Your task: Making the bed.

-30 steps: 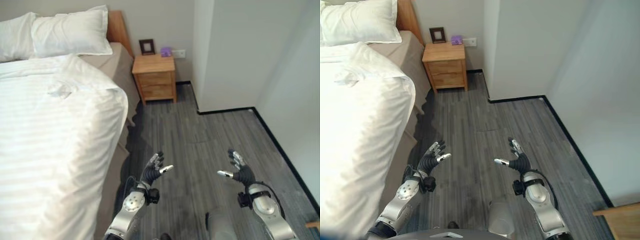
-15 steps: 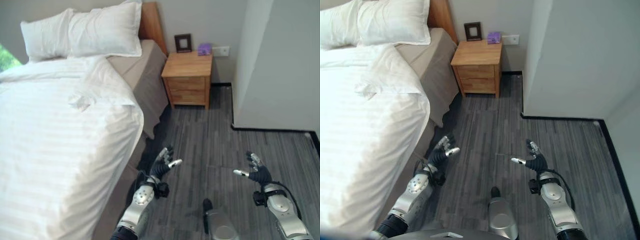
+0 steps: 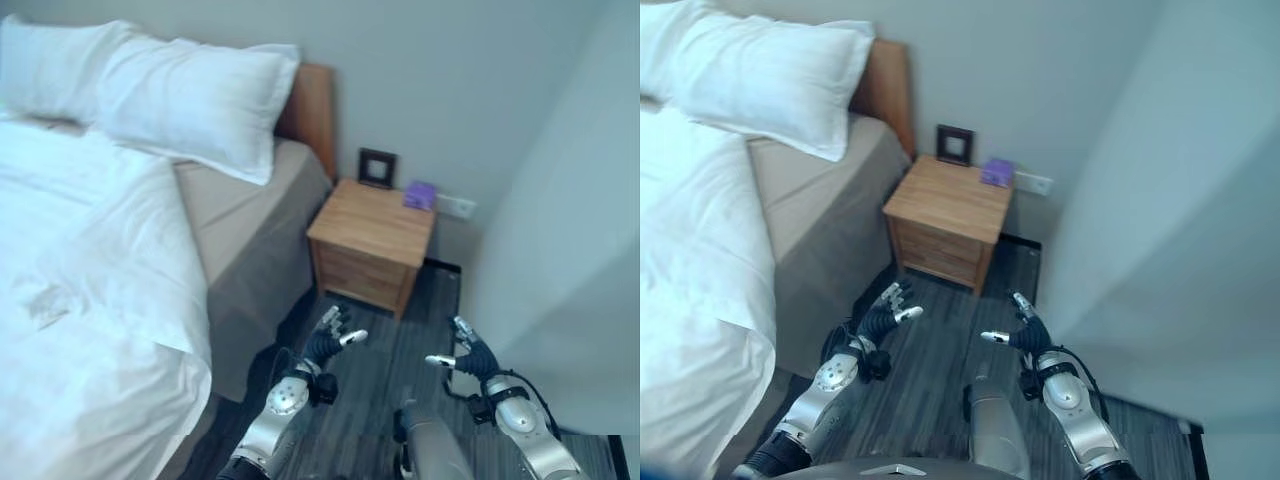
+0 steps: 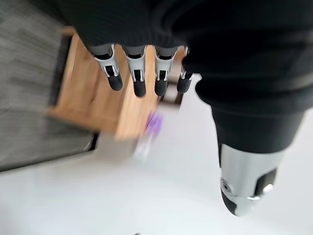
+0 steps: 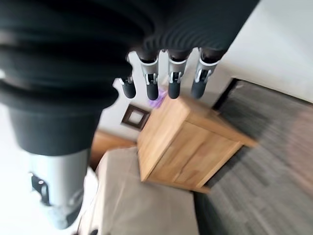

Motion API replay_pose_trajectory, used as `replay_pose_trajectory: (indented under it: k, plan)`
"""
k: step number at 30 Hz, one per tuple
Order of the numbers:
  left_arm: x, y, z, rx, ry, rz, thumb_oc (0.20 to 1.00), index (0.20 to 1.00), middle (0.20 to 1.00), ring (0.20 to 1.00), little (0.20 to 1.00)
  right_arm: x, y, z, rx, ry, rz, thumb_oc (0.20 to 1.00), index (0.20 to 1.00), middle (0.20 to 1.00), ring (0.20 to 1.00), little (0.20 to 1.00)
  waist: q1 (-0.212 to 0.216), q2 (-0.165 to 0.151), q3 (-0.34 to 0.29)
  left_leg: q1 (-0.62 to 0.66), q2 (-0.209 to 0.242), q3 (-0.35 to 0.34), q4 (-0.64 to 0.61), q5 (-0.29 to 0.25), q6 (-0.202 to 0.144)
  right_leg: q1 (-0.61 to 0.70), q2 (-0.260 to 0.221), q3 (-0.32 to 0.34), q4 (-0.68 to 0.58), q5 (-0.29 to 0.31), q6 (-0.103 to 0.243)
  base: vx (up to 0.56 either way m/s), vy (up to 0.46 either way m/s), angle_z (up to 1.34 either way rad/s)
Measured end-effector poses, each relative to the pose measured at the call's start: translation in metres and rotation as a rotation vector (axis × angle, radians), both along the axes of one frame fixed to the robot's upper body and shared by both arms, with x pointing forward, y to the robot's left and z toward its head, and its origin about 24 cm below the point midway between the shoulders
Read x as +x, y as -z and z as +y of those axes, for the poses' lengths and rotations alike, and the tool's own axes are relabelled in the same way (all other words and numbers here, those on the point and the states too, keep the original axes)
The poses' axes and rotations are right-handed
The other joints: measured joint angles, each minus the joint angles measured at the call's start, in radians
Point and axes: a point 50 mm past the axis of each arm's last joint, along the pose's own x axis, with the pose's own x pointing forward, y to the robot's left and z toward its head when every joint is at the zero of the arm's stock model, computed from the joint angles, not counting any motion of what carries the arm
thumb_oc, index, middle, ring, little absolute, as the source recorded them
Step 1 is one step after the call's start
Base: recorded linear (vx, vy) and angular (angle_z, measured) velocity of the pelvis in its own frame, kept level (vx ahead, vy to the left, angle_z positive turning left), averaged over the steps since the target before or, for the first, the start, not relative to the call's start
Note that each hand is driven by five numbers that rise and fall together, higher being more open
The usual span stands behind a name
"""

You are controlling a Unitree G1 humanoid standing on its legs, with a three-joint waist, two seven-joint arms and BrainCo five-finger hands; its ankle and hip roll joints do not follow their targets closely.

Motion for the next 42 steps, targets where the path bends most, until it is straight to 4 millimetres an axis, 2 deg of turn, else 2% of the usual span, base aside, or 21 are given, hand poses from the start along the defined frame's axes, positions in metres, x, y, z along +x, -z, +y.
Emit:
replay_pose_trajectory:
  k: [1,2,3,4,6,8,11,13,14,15,16,17,18,23,29,33,34,35,37,39,42]
  plan:
    - [-0.003,0.003,0.014,0.026,-0.037,0.009,1.0,1.0,1.0,1.0,1.0,0.002,0.001,-0.003,-0.009,0.012,0.006,1.0,1.0,1.0,1.0,1.0,0.007,-0.023,-0.006,0.021,0.01,-0.058,-0.011,-0.021,-0.029,0.093,0.018,0.14,-0.284,0.036,-0.013,0.34,-0.213,1.66]
    - [-0.002,0.003,0.016,0.035,-0.039,0.01,1.0,1.0,1.0,1.0,1.0,0.002,0.001,-0.004,-0.01,0.013,0.006,1.0,1.0,1.0,1.0,1.0,0.006,-0.026,-0.003,0.024,0.013,-0.067,-0.011,-0.025,-0.033,0.103,0.021,0.151,-0.294,0.063,-0.003,0.33,-0.21,1.74]
    - [0.0,0.007,0.022,0.053,-0.054,0.03,1.0,1.0,1.0,1.0,1.0,0.008,0.001,-0.011,-0.024,0.035,0.005,1.0,1.0,1.0,1.0,1.0,-0.003,0.023,0.026,0.019,0.071,-0.097,-0.004,-0.034,-0.051,0.162,0.07,0.189,-0.308,0.127,0.032,0.23,-0.24,2.1]
    - [-0.001,0.007,0.025,0.063,-0.048,0.031,1.0,1.0,1.0,1.0,1.0,0.009,0.003,-0.014,-0.032,0.048,0.016,1.0,1.0,1.0,1.0,1.0,-0.026,0.019,0.038,0.013,0.074,-0.108,-0.019,-0.032,-0.06,0.174,0.114,0.267,-0.211,0.188,-0.047,0.2,-0.167,2.43]
    - [-0.009,0.008,0.023,0.04,-0.045,0.035,1.0,1.0,1.0,1.0,1.0,0.01,0.001,-0.02,-0.051,0.037,0.019,1.0,1.0,1.0,1.0,1.0,-0.004,0.033,0.047,0.039,0.066,-0.11,-0.074,0.023,-0.071,0.216,0.118,0.191,-0.174,0.14,-0.094,0.25,-0.3,1.46]
    - [-0.019,0.013,0.023,0.029,-0.056,0.054,1.0,1.0,1.0,1.0,1.0,0.014,0.001,-0.018,-0.039,0.032,0.013,1.0,1.0,1.0,1.0,1.0,0.003,0.006,0.055,-0.004,0.045,-0.099,0.065,0.09,-0.076,0.299,0.115,0.143,-0.22,0.12,-0.102,0.13,-0.321,0.74]
    - [-0.016,0.01,0.022,0.024,-0.051,0.038,1.0,1.0,1.0,1.0,1.0,0.02,-0.003,-0.016,-0.044,0.021,-0.001,1.0,1.0,1.0,1.0,1.0,0.021,-0.009,0.065,-0.103,0.066,-0.059,0.176,0.082,-0.096,0.34,0.104,0.081,-0.256,0.104,-0.147,0.06,-0.177,0.6]
    - [-0.008,0.003,0.018,0.018,-0.046,0.008,1.0,1.0,1.0,1.0,1.0,0.014,0.004,-0.018,-0.046,0.038,0.033,1.0,1.0,1.0,1.0,1.0,0.002,-0.048,0.077,-0.22,0.155,0.108,0.328,0.079,-0.101,0.391,0.079,-0.015,-0.293,0.116,-0.161,0.04,-0.124,1.21]
    - [-0.009,0.002,0.02,0.019,-0.056,0.005,1.0,1.0,1.0,1.0,1.0,0.014,0.004,-0.016,-0.042,0.035,0.03,1.0,1.0,1.0,1.0,1.0,0.01,-0.052,0.077,-0.238,0.177,0.154,0.326,0.079,-0.101,0.418,0.074,-0.037,-0.316,0.101,-0.132,0.1,-0.158,0.74]
    - [-0.01,0.004,0.023,0.016,-0.072,0.01,1.0,1.0,1.0,1.0,1.0,0.017,0.003,-0.015,-0.041,0.03,0.023,1.0,1.0,1.0,1.0,1.0,0.013,-0.042,0.083,-0.245,0.204,0.211,0.306,0.083,-0.095,0.433,0.056,-0.098,-0.305,0.043,-0.038,0.09,-0.117,0.45]
    - [-0.011,0.006,0.021,-0.004,-0.089,0.021,1.0,1.0,1.0,1.0,1.0,0.016,0.003,-0.017,-0.047,0.036,0.022,1.0,1.0,1.0,1.0,1.0,-0.004,-0.014,0.082,-0.253,0.274,0.306,0.305,0.088,-0.089,0.415,0.056,-0.172,-0.25,0.039,-0.084,0.17,-0.059,1.16]
    - [-0.015,0.008,0.028,-0.003,-0.114,0.034,1.0,1.0,1.0,1.0,1.0,0.007,0.006,-0.022,-0.064,0.041,0.043,1.0,1.0,1.0,1.0,1.0,-0.039,-0.002,0.059,-0.256,0.372,0.512,0.266,0.111,-0.1,0.469,0.053,-0.259,-0.296,0.042,-0.182,0.15,-0.003,1.34]
    - [-0.014,0.005,0.032,0.003,-0.117,0.02,1.0,1.0,1.0,1.0,1.0,0.004,0.009,-0.025,-0.071,0.049,0.059,1.0,1.0,1.0,1.0,1.0,-0.035,0.004,0.046,-0.259,0.378,0.558,0.236,0.122,-0.107,0.485,0.053,-0.28,-0.314,0.025,-0.171,0.18,0.037,1.37]
    - [-0.019,0.005,0.049,0.02,-0.182,0.023,1.0,1.0,1.0,1.0,1.0,0.001,0.009,-0.033,-0.089,0.071,0.062,1.0,1.0,1.0,1.0,1.0,-0.026,0.032,0.006,-0.25,0.341,0.606,0.144,0.131,-0.104,0.524,0.051,-0.385,-0.347,0.029,-0.167,0.07,0.043,0.71]
    - [-0.025,0.015,0.054,0.034,-0.204,0.067,1.0,1.0,1.0,1.0,1.0,0.006,0.002,-0.028,-0.095,0.057,0.026,1.0,1.0,1.0,1.0,1.0,-0.023,0.048,-0.013,-0.163,0.206,0.555,0.012,0.168,-0.038,0.553,0.03,-0.477,-0.333,-0.01,-0.107,0.11,0.093,0.62]
    - [-0.028,0.021,0.063,0.065,-0.227,0.106,1.0,1.0,1.0,1.0,1.0,0.004,0.002,-0.019,-0.082,0.028,0.019,1.0,1.0,1.0,1.0,1.0,-0.025,-0.004,-0.032,-0.148,0.118,0.518,-0.037,0.131,-0.024,0.512,-0.057,-0.488,-0.189,-0.067,-0.044,0.12,0.174,0.47]
    - [-0.026,0.02,0.063,0.074,-0.218,0.097,1.0,1.0,1.0,1.0,1.0,0.009,-0.012,-0.017,-0.086,0.007,-0.042,1.0,1.0,1.0,1.0,1.0,-0.026,-0.008,-0.034,-0.124,0.071,0.493,-0.07,0.132,-0.008,0.41,-0.129,-0.474,0.058,-0.109,0.006,0.08,0.192,0.38]
    - [-0.025,0.019,0.063,0.078,-0.217,0.096,1.0,1.0,1.0,1.0,1.0,0.01,-0.014,-0.017,-0.086,0.004,-0.051,1.0,1.0,1.0,1.0,1.0,-0.027,-0.008,-0.033,-0.12,0.065,0.487,-0.075,0.133,-0.006,0.391,-0.141,-0.469,0.103,-0.112,0.01,0.09,0.159,0.81]
    - [-0.022,0.013,0.068,0.127,-0.199,0.072,1.0,1.0,1.0,1.0,1.0,0.009,-0.033,-0.006,-0.093,-0.041,-0.142,1.0,1.0,1.0,1.0,1.0,-0.068,-0.033,-0.029,-0.098,-0.006,0.412,-0.081,0.124,0.042,0.189,-0.261,-0.348,0.521,-0.078,0.065,0.06,0.02,0.99]
    - [-0.02,0.004,0.073,0.14,-0.21,0.035,1.0,1.0,1.0,1.0,1.0,0.014,-0.048,0.002,-0.105,-0.076,-0.219,1.0,1.0,1.0,1.0,1.0,-0.059,-0.028,-0.009,-0.118,0.001,0.373,-0.05,0.096,0.051,0.075,-0.221,-0.2,0.577,-0.055,0.081,0.14,-0.058,0.62]
    - [-0.01,-0.012,0.074,0.151,-0.196,-0.037,1.0,1.0,1.0,1.0,1.0,0.023,-0.062,0.005,-0.119,-0.084,-0.296,1.0,1.0,1.0,1.0,1.0,-0.057,-0.019,0.008,-0.126,-0.001,0.306,-0.049,0.097,0.043,0.05,-0.176,-0.097,0.389,-0.054,0.075,0.17,-0.112,0.71]
